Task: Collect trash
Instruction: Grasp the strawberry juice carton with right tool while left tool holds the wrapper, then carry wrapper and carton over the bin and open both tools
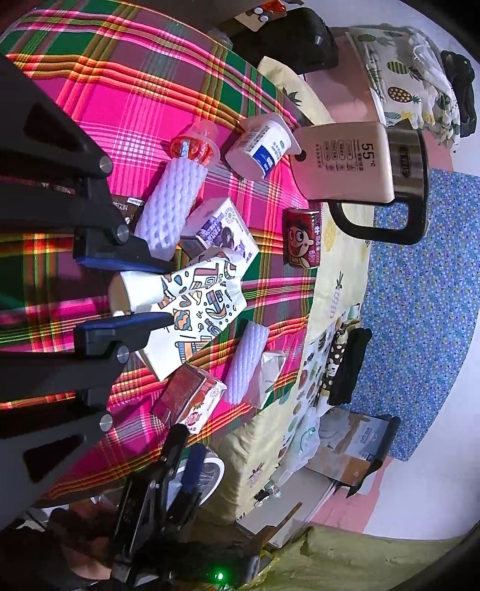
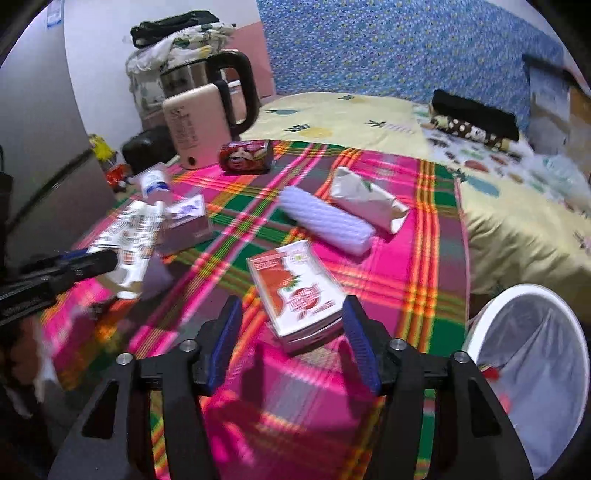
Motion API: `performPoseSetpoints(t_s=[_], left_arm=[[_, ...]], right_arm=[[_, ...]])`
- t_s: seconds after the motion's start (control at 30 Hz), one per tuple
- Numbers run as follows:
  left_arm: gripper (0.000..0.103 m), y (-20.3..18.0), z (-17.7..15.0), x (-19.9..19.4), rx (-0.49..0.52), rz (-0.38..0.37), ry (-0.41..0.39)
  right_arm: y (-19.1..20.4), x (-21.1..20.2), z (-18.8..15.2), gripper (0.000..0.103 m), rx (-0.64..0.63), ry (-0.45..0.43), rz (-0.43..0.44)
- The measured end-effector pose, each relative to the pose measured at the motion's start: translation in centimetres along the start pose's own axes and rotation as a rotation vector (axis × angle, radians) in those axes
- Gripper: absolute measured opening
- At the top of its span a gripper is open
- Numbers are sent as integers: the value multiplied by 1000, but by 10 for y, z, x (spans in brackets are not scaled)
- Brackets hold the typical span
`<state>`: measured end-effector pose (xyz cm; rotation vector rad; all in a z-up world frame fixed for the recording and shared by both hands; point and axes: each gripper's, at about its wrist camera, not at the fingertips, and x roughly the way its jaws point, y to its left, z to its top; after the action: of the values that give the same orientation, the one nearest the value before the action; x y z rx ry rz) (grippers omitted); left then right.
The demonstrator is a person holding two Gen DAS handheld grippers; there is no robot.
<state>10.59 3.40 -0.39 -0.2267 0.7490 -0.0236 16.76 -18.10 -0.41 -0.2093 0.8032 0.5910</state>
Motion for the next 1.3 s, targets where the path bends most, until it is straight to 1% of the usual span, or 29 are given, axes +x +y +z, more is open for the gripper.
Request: performPoseSetpoints(t_s=[0.07,0.23,0.33,0.43,0.57,0.77,0.9,1.07,1.3], left_arm=[[22,0,0,3,3,-4,8],[22,0,1,11,10,-11,24],[22,0,1,15,13,-11,33],[22,-2,2,19,15,-12,42],[22,-7,2,22,27,-18,49],[22,-21,2,22,57,-34,49],[22,-39,2,23,93,-65,53],[22,-71,3,25,148,-112,51],[22,-122,4,35,236,-188,64]], right_arm=[[-2,5,2,60,-25,5,0],[-4,20,2,60,-66,53,55],[-3,22,0,61,-85,65,72],[-2,22,0,61,-65,68,67],[-5,16,-3,60,8,52,77],[-13,-6,-12,59,92,4,41],[-22,-26,-22,59,142,-23,11],[-40,-47,-38,59,210,-40,-41],[-69,-75,-64,59,323,-61,-136]])
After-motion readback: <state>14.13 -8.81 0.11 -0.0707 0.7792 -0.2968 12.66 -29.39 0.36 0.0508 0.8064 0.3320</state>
